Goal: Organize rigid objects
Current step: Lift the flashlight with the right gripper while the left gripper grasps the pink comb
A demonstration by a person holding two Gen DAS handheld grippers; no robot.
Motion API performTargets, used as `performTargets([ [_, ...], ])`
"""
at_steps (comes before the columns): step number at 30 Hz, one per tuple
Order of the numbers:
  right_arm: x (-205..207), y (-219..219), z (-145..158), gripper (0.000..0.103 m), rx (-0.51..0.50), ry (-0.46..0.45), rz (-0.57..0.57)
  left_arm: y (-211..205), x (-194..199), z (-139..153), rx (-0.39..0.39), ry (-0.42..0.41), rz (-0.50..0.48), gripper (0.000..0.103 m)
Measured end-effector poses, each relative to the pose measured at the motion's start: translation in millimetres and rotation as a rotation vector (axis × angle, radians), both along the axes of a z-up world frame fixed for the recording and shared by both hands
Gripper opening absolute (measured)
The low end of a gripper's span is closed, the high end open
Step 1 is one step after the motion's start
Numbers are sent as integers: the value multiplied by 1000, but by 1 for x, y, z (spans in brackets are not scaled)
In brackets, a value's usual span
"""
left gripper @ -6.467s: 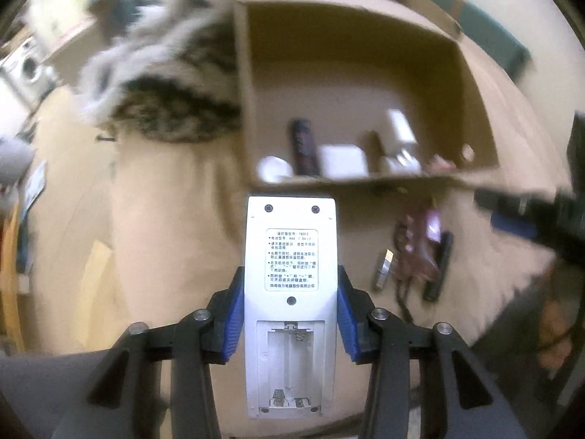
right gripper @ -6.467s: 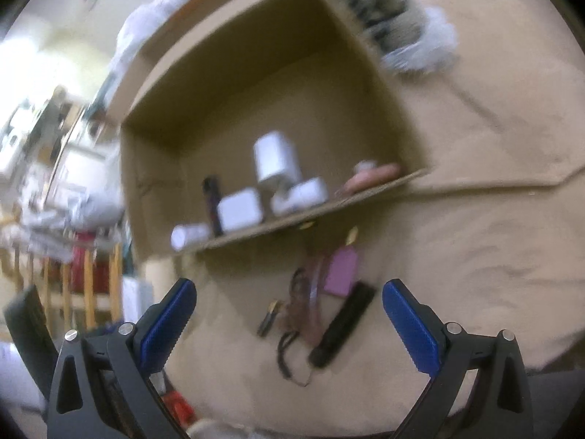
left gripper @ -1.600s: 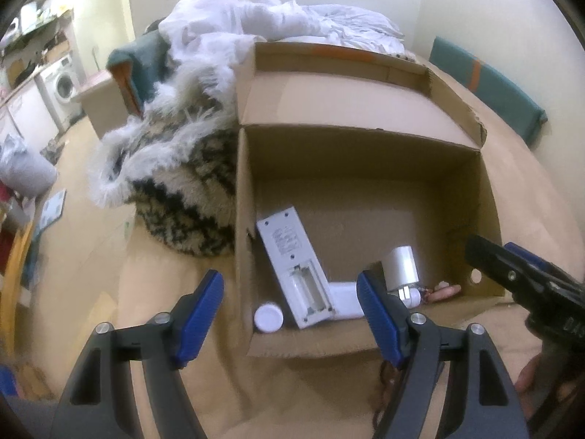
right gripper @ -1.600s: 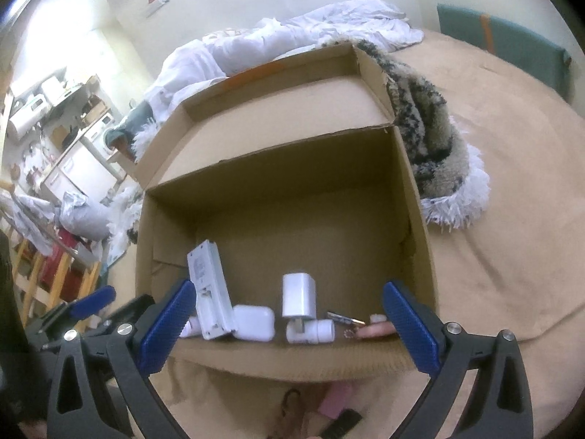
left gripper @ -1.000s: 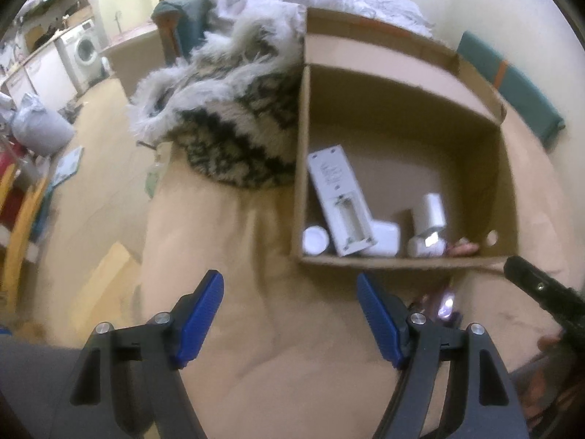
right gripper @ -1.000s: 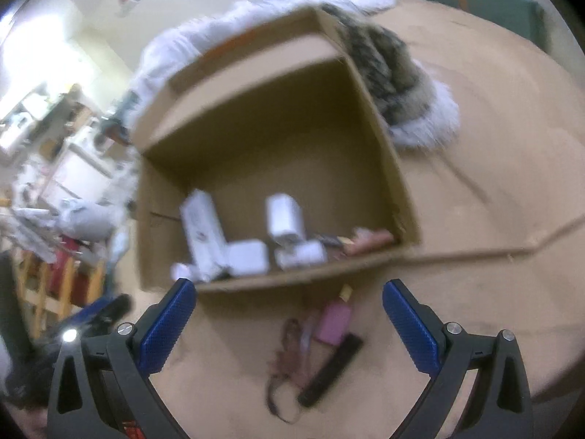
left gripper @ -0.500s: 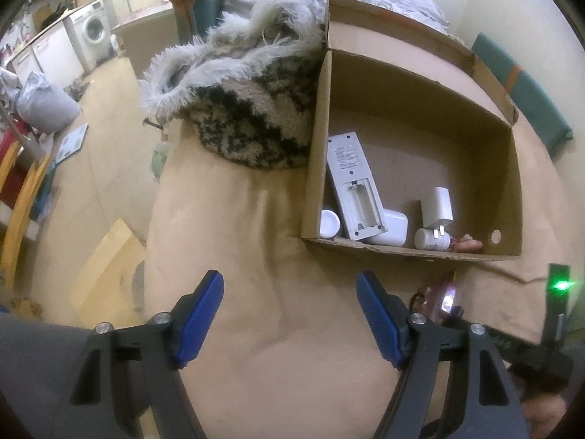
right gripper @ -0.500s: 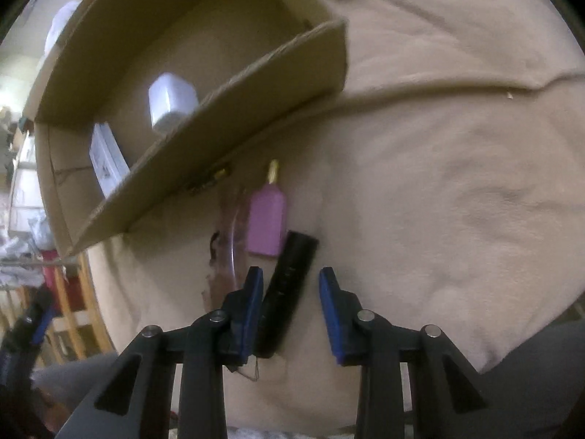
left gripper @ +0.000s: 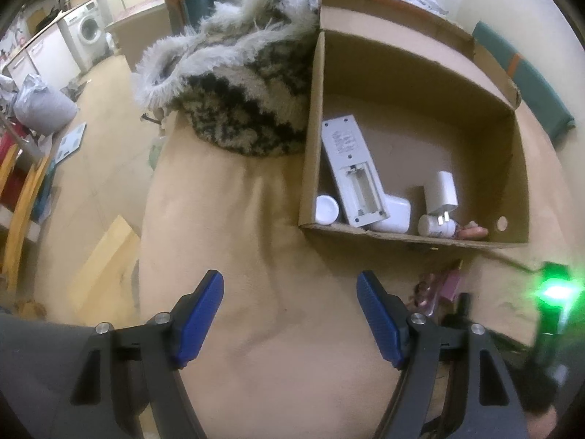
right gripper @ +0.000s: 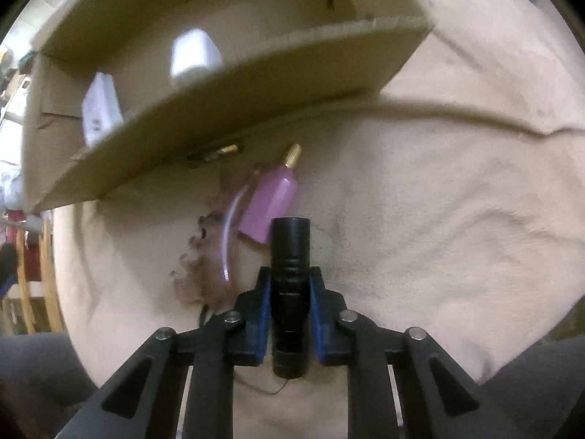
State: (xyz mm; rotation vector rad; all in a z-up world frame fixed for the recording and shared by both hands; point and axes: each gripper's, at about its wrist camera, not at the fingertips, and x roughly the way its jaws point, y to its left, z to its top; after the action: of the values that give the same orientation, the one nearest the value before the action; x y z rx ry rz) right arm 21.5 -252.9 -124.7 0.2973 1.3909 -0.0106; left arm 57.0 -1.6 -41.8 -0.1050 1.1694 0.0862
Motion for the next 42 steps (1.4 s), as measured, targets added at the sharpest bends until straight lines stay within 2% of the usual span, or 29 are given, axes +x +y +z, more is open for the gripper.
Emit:
performTargets([
  [2,-5,0,19,20,-20,-48,2,2,0,-1,2,4,9,73],
  [5,-16,0,56,20,19,-150,25,5,1,1,-8,-3,25,73],
  [10,-18,-4,129,20,52,-364,81,2,0,2,6,-14,13,73],
  [17,2,1,204,20,108,-529,138,1,2,-6,35,1,13,73],
  [22,4,7,250,20,100,-625,178,3,3,-10,45,9,14,73],
  [24,7,7,259,20,76,-660,191,1,3,-12,45,10,1,73],
  [27,7,1,256,20,52,-721,204,-5,1,-15,43,8,-28,73],
  [31,8,-13,237,20,55,-765,184,-18,-2,-22,32,20,-96,73],
  [37,15,-37,187,20,100,-703,123,-56,-11,-51,72,119,-275,73],
  [40,20,-50,167,20,126,-620,65,-69,-10,-60,50,159,-302,71],
  [42,25,-54,162,20,142,-600,53,-85,-3,-63,27,187,-337,66],
])
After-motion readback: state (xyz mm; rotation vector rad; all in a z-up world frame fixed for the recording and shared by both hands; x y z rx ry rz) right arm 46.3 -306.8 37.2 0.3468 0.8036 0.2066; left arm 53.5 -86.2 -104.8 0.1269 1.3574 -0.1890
